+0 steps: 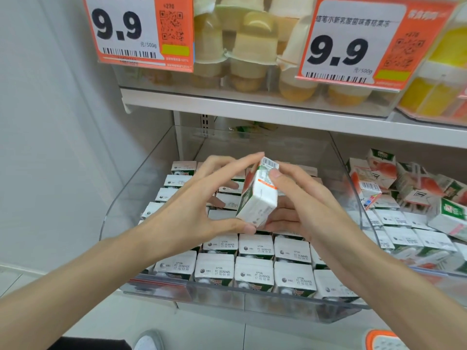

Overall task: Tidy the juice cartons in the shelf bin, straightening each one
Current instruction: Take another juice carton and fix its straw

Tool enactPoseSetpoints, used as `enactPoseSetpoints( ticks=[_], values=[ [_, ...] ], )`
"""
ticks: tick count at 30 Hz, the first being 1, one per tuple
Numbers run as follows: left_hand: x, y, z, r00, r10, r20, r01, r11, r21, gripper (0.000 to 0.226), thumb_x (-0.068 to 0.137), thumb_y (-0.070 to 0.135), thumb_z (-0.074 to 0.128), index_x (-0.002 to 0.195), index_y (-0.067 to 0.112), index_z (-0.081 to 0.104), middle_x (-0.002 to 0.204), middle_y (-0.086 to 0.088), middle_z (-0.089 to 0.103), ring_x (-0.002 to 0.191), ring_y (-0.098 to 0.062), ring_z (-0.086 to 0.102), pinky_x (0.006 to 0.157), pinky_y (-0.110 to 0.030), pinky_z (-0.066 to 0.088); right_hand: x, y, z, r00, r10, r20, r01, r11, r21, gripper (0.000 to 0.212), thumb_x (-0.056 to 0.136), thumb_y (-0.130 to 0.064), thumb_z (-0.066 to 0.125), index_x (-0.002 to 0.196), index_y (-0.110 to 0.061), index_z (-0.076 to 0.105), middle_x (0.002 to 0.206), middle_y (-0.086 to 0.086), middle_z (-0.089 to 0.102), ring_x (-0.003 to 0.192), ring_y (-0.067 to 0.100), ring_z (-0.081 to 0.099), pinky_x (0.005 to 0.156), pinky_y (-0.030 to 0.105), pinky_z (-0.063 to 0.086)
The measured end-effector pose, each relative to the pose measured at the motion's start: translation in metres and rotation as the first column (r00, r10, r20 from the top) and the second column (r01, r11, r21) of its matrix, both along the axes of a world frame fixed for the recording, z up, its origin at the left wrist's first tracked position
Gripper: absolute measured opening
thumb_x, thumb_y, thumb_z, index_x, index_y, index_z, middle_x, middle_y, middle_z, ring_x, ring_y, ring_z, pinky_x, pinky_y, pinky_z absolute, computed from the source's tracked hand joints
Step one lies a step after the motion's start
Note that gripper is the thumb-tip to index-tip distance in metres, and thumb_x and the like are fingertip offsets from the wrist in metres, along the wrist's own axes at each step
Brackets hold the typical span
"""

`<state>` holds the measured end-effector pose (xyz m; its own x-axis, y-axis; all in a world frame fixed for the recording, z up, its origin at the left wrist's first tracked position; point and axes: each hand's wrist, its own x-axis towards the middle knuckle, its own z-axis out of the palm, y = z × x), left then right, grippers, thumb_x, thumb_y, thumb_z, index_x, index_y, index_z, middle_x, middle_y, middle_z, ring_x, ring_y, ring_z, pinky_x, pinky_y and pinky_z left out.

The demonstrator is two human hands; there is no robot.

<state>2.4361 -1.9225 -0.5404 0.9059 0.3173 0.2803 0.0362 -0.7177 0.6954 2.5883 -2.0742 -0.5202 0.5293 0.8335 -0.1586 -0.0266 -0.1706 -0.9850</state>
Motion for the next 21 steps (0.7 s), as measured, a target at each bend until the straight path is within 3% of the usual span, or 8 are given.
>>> enactPoseSetpoints(
  ticks=[4, 7, 9, 13, 16, 19, 21],
  values=[
    [0.003, -0.001, 0.000, 0.999, -0.039, 0.025, 0.039, 0.999, 0.005, 0.080, 0.087, 0.041, 0.079, 0.156, 0.053, 0.039, 0.147, 0.027, 0.045, 0.142, -0.007, 0.047, 0.106, -0.036, 0.053, 0.002, 0.002, 0.002, 0.996, -0.042, -0.085, 0.039, 0.999, -0.033, 0.032, 0.102, -0.049, 0.060, 0.122, -0.027, 0.070, 0.084, 0.020, 0.079, 0.071, 0.029, 0.078, 0.069, 0.034, 0.060],
    [0.003, -0.003, -0.001, 0.996, -0.069, 0.049, 0.074, 0.991, -0.114, 0.074, 0.090, 0.038, 0.073, 0.156, 0.048, 0.041, 0.145, 0.031, 0.054, 0.139, 0.000, 0.051, 0.109, -0.024, 0.049, 0.003, 0.003, 0.003, 0.990, -0.044, -0.137, 0.036, 0.998, -0.058, 0.043, 0.102, -0.051, 0.058, 0.119, -0.014, 0.071, 0.085, 0.024, 0.078, 0.072, 0.033, 0.078, 0.065, 0.032, 0.063],
    [0.003, -0.004, 0.000, 0.994, -0.056, 0.095, 0.074, 0.976, -0.204, 0.067, 0.093, 0.032, 0.071, 0.154, 0.044, 0.045, 0.144, 0.030, 0.058, 0.134, 0.001, 0.057, 0.106, -0.019, 0.050, 0.005, 0.002, 0.004, 0.972, -0.055, -0.229, 0.044, 0.998, -0.052, 0.044, 0.103, -0.050, 0.057, 0.117, -0.010, 0.072, 0.089, 0.025, 0.079, 0.077, 0.033, 0.080, 0.064, 0.030, 0.066],
    [0.007, -0.007, 0.000, 0.978, 0.002, 0.206, 0.052, 0.966, -0.252, 0.042, 0.104, 0.022, 0.059, 0.146, 0.026, 0.055, 0.137, 0.017, 0.067, 0.130, -0.012, 0.064, 0.095, -0.027, 0.059, 0.007, -0.001, 0.006, 0.930, 0.000, -0.368, -0.008, 1.000, -0.019, 0.048, 0.104, -0.051, 0.052, 0.124, -0.012, 0.071, 0.103, 0.020, 0.080, 0.092, 0.031, 0.081, 0.072, 0.029, 0.067],
    [0.007, -0.008, 0.002, 0.980, 0.025, 0.197, 0.035, 0.955, -0.294, 0.038, 0.106, 0.027, 0.052, 0.143, 0.026, 0.056, 0.132, 0.014, 0.069, 0.119, -0.018, 0.070, 0.082, -0.038, 0.063, 0.007, -0.002, 0.006, 0.950, 0.020, -0.310, -0.045, 0.996, -0.073, 0.052, 0.101, -0.058, 0.051, 0.123, -0.016, 0.072, 0.103, 0.014, 0.082, 0.087, 0.028, 0.081, 0.069, 0.027, 0.066],
    [0.005, -0.007, 0.002, 0.984, 0.026, 0.175, 0.026, 0.957, -0.288, 0.039, 0.108, 0.028, 0.048, 0.146, 0.025, 0.054, 0.133, 0.013, 0.069, 0.118, -0.019, 0.070, 0.083, -0.041, 0.061, 0.010, 0.000, 0.005, 0.985, 0.008, -0.174, -0.033, 0.989, -0.142, 0.060, 0.097, -0.065, 0.052, 0.117, -0.013, 0.075, 0.098, 0.013, 0.082, 0.077, 0.026, 0.079, 0.064, 0.026, 0.065],
    [0.005, -0.006, 0.002, 0.986, 0.028, 0.164, 0.018, 0.963, -0.270, 0.038, 0.110, 0.027, 0.045, 0.147, 0.025, 0.053, 0.134, 0.013, 0.069, 0.121, -0.018, 0.068, 0.086, -0.038, 0.059, 0.012, 0.001, 0.003, 0.998, -0.004, -0.059, -0.006, 0.987, -0.162, 0.061, 0.096, -0.066, 0.052, 0.117, -0.014, 0.076, 0.096, 0.010, 0.082, 0.077, 0.025, 0.078, 0.068, 0.029, 0.064]
  ],
)
